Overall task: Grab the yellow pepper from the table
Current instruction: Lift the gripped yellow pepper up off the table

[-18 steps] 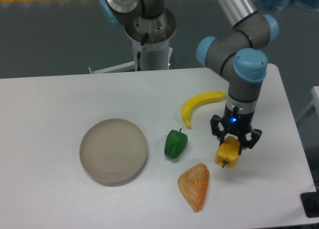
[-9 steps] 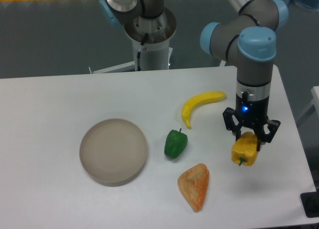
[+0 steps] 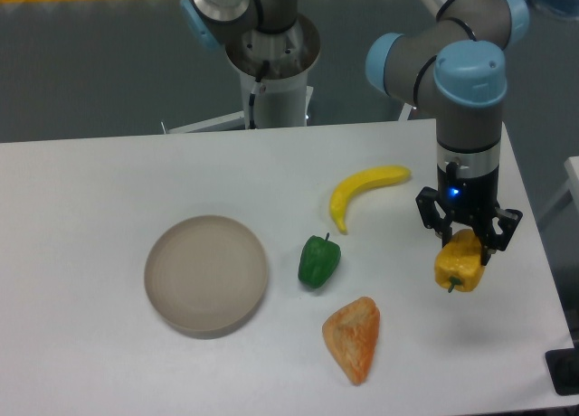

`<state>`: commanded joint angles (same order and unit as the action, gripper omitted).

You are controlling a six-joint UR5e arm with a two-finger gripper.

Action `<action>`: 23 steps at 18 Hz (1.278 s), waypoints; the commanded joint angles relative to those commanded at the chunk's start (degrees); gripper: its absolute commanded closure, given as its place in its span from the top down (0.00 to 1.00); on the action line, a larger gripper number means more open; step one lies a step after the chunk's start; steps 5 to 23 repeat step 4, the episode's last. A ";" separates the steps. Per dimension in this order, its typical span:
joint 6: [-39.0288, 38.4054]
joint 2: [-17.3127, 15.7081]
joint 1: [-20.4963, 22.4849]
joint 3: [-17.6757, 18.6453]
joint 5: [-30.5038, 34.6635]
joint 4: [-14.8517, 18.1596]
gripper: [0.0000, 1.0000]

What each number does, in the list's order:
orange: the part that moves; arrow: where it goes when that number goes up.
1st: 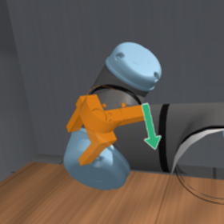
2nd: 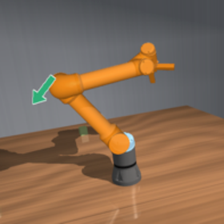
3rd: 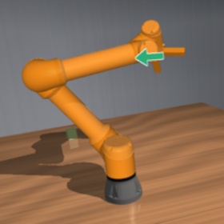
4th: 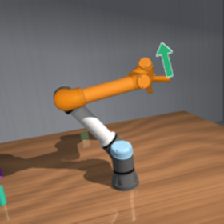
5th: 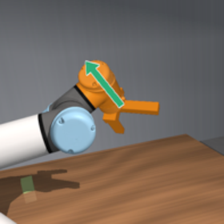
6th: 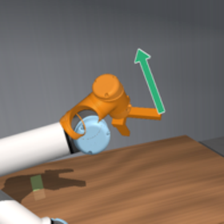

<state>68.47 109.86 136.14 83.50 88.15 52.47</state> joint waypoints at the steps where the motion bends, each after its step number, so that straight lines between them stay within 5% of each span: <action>1: 0.00 0.09 0.00 0.09 0.09 -0.09 0.40; 23: 0.09 0.26 -0.09 0.09 1.31 -0.26 0.40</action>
